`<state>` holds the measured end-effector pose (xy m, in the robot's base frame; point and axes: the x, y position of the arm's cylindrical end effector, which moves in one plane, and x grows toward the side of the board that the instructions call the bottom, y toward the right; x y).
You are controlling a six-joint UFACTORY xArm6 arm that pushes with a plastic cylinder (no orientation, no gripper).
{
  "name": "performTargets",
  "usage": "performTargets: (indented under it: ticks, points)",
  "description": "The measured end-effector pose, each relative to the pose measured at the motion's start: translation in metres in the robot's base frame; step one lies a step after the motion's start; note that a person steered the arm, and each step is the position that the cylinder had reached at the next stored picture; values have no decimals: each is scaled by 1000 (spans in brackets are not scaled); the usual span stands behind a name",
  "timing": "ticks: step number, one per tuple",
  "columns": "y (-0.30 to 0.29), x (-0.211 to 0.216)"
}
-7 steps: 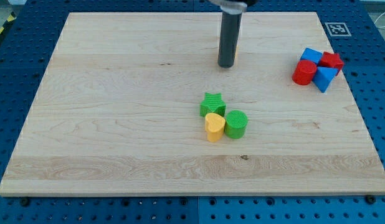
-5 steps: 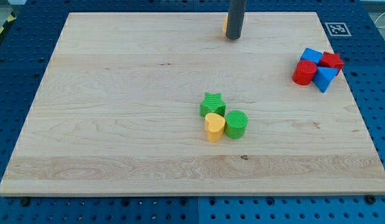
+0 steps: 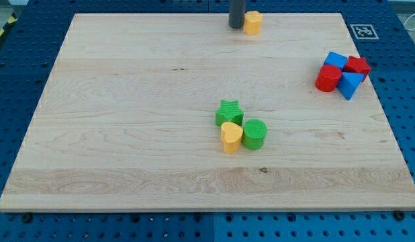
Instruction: Move the yellow hexagon to the top right of the board
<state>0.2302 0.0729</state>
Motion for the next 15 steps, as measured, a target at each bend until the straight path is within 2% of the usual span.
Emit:
performTargets:
  ticks: [2, 7, 9, 15]
  points:
    - [71, 6]
    - [134, 12]
    - [134, 48]
    - [161, 35]
